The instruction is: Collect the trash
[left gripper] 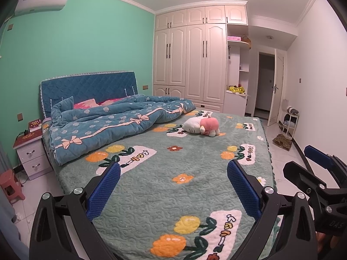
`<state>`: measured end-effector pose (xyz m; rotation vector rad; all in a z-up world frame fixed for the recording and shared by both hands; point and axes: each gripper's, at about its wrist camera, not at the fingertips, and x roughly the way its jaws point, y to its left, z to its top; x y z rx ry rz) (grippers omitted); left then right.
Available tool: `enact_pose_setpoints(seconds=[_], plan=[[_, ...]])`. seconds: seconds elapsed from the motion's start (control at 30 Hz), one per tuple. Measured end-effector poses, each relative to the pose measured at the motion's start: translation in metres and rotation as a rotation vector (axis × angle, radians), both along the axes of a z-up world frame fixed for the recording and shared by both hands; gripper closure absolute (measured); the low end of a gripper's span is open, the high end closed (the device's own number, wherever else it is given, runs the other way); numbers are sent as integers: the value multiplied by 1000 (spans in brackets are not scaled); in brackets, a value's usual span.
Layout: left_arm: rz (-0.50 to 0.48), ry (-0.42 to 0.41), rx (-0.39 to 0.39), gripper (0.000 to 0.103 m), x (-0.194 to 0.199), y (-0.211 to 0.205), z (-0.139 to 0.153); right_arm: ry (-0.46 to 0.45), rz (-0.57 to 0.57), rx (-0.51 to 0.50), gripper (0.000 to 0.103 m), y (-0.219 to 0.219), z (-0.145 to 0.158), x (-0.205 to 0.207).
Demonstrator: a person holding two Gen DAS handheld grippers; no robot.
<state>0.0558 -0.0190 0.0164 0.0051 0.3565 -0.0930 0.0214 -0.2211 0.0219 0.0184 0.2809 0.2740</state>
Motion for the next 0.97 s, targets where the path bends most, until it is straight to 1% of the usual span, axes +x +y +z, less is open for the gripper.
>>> enact_pose_setpoints(seconds=[0.37, 0.73, 0.77, 0.8, 0.97], plan=[[-11, -3, -7, 6, 1, 4, 2, 1, 2, 5, 10, 0, 0, 2], [-21, -13, 14, 6, 1, 4, 7, 4, 0, 9, 10, 1, -1, 4], [-19, -15, 16, 6, 1, 5, 8, 4, -2, 10, 9, 1, -1, 3], [-17, -12, 18, 6, 1, 5, 8, 2, -8, 9, 6, 1, 0, 3], [-8, 3, -24, 6, 5, 11, 8, 1, -10, 10, 5, 0, -1, 2]])
